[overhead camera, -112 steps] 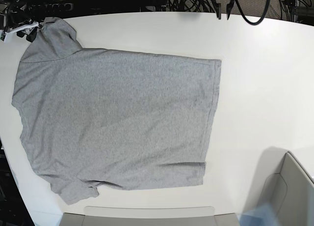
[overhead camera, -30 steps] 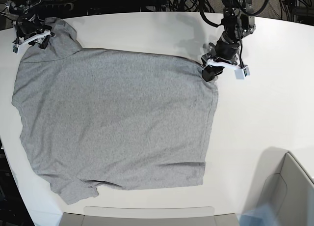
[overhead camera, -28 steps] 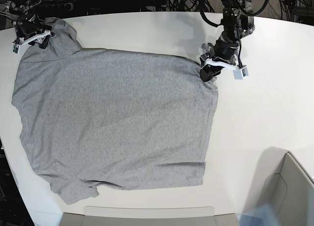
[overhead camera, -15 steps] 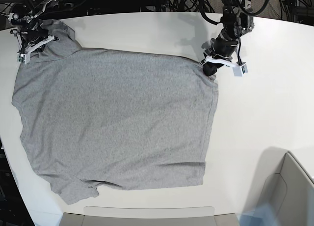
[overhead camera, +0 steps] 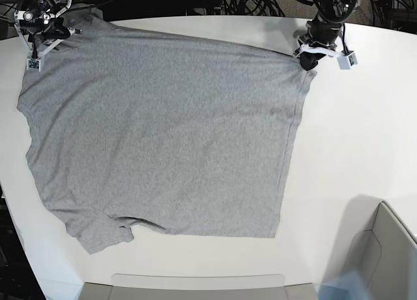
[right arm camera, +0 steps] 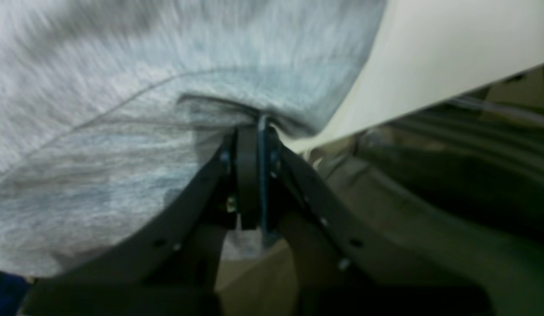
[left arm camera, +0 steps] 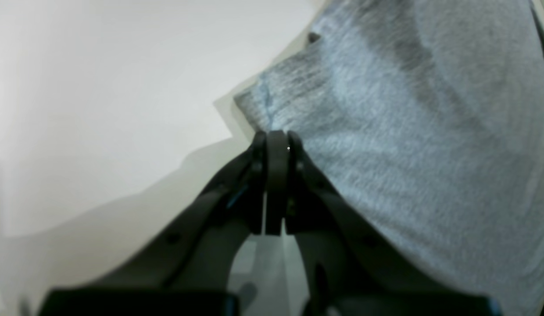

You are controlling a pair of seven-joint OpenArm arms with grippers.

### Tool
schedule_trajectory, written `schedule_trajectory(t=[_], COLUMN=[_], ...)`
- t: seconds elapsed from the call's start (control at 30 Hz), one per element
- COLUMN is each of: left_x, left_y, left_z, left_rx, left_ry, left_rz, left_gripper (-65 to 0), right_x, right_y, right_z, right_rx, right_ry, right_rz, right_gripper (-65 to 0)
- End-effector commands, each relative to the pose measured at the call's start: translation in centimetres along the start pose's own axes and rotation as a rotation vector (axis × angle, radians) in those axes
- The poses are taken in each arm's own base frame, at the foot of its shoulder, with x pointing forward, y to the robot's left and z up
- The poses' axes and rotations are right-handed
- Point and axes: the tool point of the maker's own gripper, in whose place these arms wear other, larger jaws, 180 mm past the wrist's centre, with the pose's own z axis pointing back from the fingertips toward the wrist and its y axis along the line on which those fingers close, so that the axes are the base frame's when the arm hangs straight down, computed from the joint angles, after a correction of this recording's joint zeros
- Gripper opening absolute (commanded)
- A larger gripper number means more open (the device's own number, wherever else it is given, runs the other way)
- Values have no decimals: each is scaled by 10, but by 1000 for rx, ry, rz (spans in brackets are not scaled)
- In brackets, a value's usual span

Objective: Fold the T-shirt properly
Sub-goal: 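Lift both shoulders and pull them toward the hem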

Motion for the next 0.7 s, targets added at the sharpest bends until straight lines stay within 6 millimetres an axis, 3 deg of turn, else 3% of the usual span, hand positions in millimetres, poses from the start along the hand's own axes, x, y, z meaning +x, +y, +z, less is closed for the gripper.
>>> schedule_trajectory(t=[0.0,0.1,0.23,0.43,0.67], left_x=[12,19,34,44,61], left_y=[5,12,0,-13,-25], left_z=[8,21,30,30,18], left_rx=[13,38,16,-9,-25], left_ry=[-40,-64,-106,-137,-147], left_rz=[-20,-29,-59,-69,-59], left_gripper=[-650,-650,-650,-650,-650], right_x=[2,4,15,44,66], right_y=[-6,-8,-14,-21,-29], right_z=[7,9,12,31,36], right_rx=[-24,-33,-50,-103,-124], right_ry=[-9,-16,-45,-133,-187], right_rz=[30,33,32,33,25], right_gripper=[-650,-650,-650,-650,-650])
